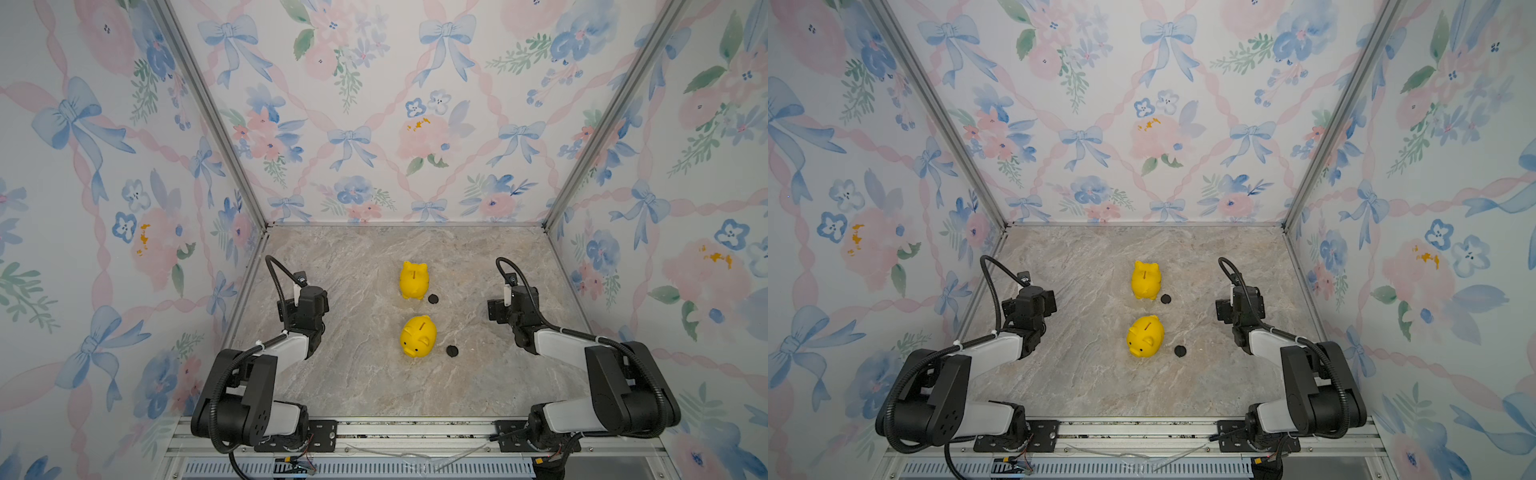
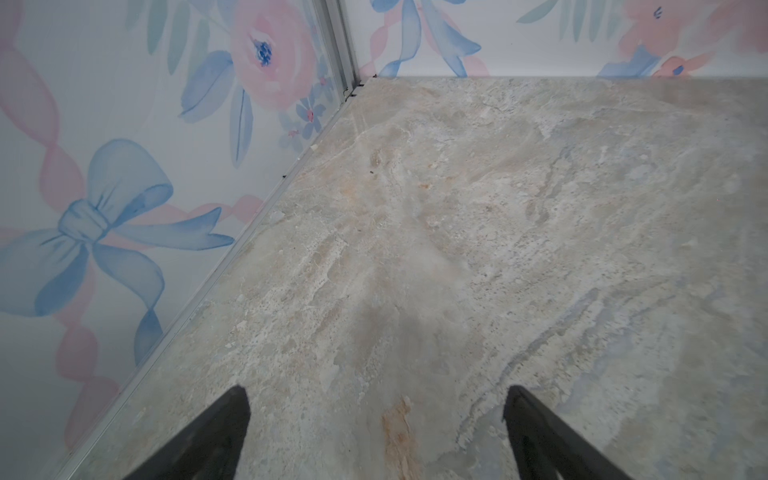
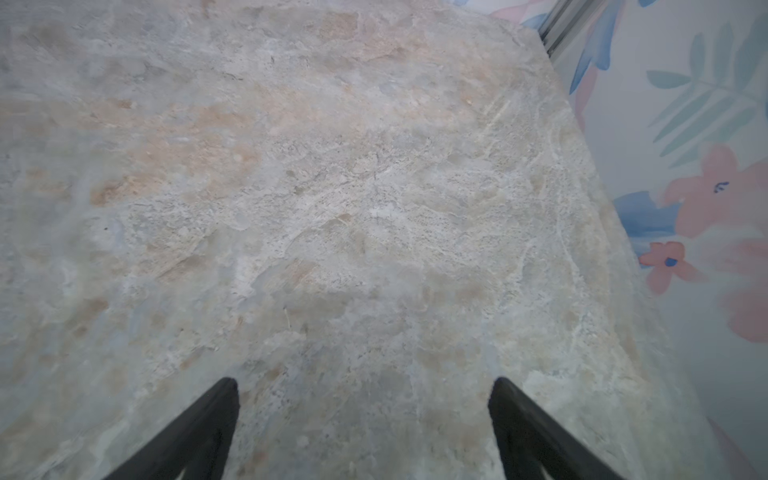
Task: Open piggy banks
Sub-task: Reset both arms
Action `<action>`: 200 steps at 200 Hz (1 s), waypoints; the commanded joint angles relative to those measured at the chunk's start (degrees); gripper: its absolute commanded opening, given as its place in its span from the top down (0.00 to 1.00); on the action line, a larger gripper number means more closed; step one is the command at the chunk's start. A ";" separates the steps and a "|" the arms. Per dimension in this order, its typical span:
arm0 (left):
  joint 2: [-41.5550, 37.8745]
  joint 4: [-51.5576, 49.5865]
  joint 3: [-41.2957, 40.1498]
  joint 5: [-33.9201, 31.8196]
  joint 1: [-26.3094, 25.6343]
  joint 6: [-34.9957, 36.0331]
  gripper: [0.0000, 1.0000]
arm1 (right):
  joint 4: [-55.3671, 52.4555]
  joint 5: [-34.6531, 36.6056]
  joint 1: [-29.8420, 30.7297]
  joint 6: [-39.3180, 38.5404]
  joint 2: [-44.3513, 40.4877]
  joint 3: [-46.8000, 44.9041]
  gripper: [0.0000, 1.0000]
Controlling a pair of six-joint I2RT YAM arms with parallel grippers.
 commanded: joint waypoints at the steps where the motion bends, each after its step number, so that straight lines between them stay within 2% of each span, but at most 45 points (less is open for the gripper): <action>1: 2.09 14.72 -1.77 5.43 1.97 3.46 0.02 | 5.68 0.40 -1.74 -0.26 0.15 2.36 0.04; 15: 2.97 16.36 -1.52 11.57 2.73 4.70 0.02 | 6.68 -0.49 -2.23 0.31 -1.05 0.99 0.04; 28: 4.79 15.79 -0.05 13.48 2.78 6.12 0.02 | 9.20 -4.52 -3.36 4.57 -2.85 -1.12 0.04; 43: 8.16 24.97 -2.47 15.52 2.73 8.50 0.02 | 17.11 -8.94 -4.47 6.89 -3.34 -4.83 0.04; 53: 7.03 20.93 -1.58 16.12 2.63 7.99 0.02 | 25.02 -8.30 -3.93 5.97 -0.33 -7.33 0.04; 72: 7.08 21.97 -1.89 16.10 2.83 7.85 0.02 | 40.02 -7.22 -2.88 5.22 7.80 -10.23 0.04; 88: 7.23 22.06 -1.99 14.70 2.30 7.93 0.02 | 28.83 -6.63 -2.54 5.13 4.56 -7.34 0.04; 100: 7.10 22.17 -2.05 15.11 2.34 7.98 0.02 | 31.14 -10.92 -2.55 3.45 6.52 -6.88 0.04; 121: 6.45 24.99 -4.11 22.03 3.79 8.72 0.02 | 27.95 -16.14 -4.25 3.53 5.35 -6.28 0.04; 132: 6.66 30.75 -7.46 24.26 4.54 8.51 0.02 | 30.12 -17.82 -4.27 2.95 5.59 -7.20 0.04; 141: 9.68 41.19 -10.60 24.81 4.31 9.81 0.02 | 31.56 -19.40 -4.21 2.35 5.43 -8.14 0.04; 147: 9.11 38.53 -10.16 24.01 3.98 9.61 0.02 | 32.09 -20.04 -4.22 1.95 5.33 -8.52 0.04; 155: 7.30 31.74 -8.18 23.35 4.36 8.35 0.02 | 32.32 -20.24 -4.27 1.92 5.41 -8.50 0.04; 166: 8.84 36.56 -9.17 23.50 4.86 8.14 0.02 | 30.84 -18.98 -4.31 2.63 5.71 -7.39 0.04; 181: 7.54 33.77 -8.84 23.51 4.39 8.63 0.02 | 26.89 -13.02 -4.33 5.05 5.63 -5.43 0.04; 200: 7.71 33.40 -8.40 25.39 5.02 8.55 0.02 | 27.30 -13.16 -4.86 5.59 5.81 -5.48 0.04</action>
